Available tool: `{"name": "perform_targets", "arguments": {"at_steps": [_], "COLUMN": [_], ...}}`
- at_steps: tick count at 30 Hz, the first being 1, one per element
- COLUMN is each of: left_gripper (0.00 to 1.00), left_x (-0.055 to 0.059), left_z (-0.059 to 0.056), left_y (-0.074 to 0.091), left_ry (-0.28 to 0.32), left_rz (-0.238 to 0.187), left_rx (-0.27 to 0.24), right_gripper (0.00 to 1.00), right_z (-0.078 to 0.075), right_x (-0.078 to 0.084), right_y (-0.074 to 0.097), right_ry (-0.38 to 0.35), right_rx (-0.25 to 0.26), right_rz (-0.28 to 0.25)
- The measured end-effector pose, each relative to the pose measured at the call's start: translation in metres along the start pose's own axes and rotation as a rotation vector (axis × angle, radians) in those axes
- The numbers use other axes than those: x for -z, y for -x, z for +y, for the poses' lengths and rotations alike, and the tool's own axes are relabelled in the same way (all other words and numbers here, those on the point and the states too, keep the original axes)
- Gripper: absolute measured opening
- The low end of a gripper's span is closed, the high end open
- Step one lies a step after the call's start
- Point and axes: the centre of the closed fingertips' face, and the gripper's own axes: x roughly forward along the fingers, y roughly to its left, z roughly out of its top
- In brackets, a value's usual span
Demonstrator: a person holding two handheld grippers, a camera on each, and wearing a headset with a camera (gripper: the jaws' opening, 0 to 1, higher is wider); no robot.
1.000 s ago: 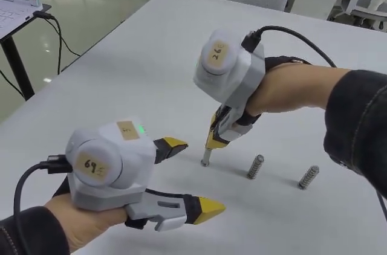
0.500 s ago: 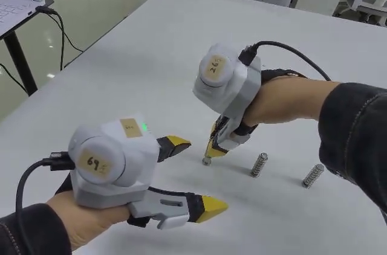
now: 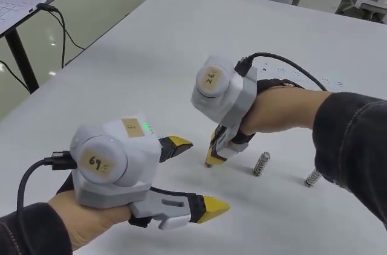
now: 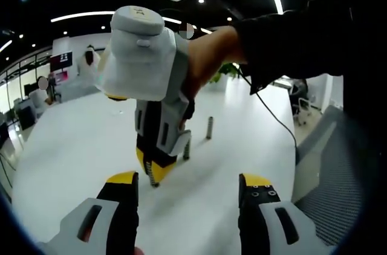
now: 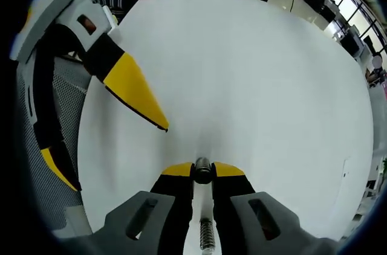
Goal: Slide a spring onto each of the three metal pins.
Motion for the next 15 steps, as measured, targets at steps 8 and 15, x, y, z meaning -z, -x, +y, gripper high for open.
{"name": "perform_targets", "arguments": {"at_steps": [8,15], "left_gripper": [0.62,0.62], "left_x": [0.0004,0.0018], "left_z": [-0.0004,-0.0024], "left_y": [0.0003,0.0], "left_ry": [0.001,-0.003], "left_rz": [0.001,0.008], "left_rx": [0.001,0.006], "right_gripper": [0.09,0.11], "right_z": [0.0017,0.0023], "right_x": [0.0043,0.008], "right_y": [-0.0045,-0.0048], "right_ry": [-0.006,-0.011], "right_rx": [-0.004,-0.006], "right_rz": [0.011,0.013]}}
